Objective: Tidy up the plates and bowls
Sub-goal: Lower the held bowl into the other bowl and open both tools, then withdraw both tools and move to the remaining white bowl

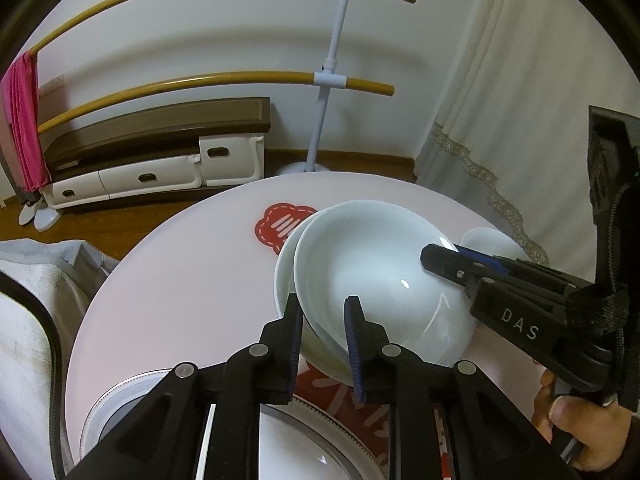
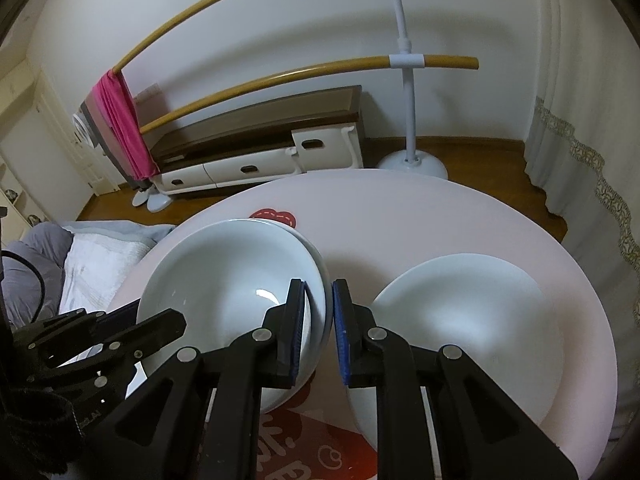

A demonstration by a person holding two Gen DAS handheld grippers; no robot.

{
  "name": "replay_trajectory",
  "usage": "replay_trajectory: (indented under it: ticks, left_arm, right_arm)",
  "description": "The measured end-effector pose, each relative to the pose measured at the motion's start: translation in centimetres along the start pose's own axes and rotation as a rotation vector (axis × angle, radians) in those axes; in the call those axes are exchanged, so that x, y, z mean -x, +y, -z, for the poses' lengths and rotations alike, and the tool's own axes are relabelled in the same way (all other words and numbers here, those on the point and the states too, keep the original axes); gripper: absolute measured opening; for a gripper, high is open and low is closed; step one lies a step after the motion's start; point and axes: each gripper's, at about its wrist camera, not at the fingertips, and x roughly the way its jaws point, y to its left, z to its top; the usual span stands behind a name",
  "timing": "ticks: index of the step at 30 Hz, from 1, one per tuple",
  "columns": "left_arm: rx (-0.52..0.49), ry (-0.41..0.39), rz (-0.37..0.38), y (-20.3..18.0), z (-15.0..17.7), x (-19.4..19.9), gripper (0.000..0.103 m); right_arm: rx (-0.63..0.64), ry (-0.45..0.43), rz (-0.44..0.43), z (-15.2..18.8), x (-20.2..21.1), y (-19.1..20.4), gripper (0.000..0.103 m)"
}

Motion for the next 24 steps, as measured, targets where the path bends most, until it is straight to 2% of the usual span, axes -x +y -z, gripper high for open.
replay_trajectory:
  ticks: [7, 10, 19, 21, 24]
  left_arm:
    - [0.006, -0.003, 0.0, -0.1, 0.1, 0.6, 0.019]
    - [0.014, -0.004, -0.009, 0.0, 0.2, 0.9, 0.032]
    - [0.044, 0.0, -0.034, 0.3, 0.1, 0.9, 0.033]
    - [0.049, -0.008, -0.04, 0.2, 0.1, 1.3, 0.043]
    - [0.059, -0.029, -0.054, -0.2, 0.2, 2.1, 0.049]
  right_arm:
    - [-0.006, 0.002, -0.005, 0.3, -0.1, -0.2, 0.016]
    - [-0.011, 0.0, -0.008, 0.5, -0.1, -0.2, 0.016]
    - [-0.021, 0.008, -0.01, 0.8, 0.0, -0.3, 0.016]
    - [-0.029, -0.002, -0.018, 1.0, 0.4, -0.4, 0.017]
    - [-0.046, -0.009, -0.041, 1.2, 1.3, -0.7, 0.02]
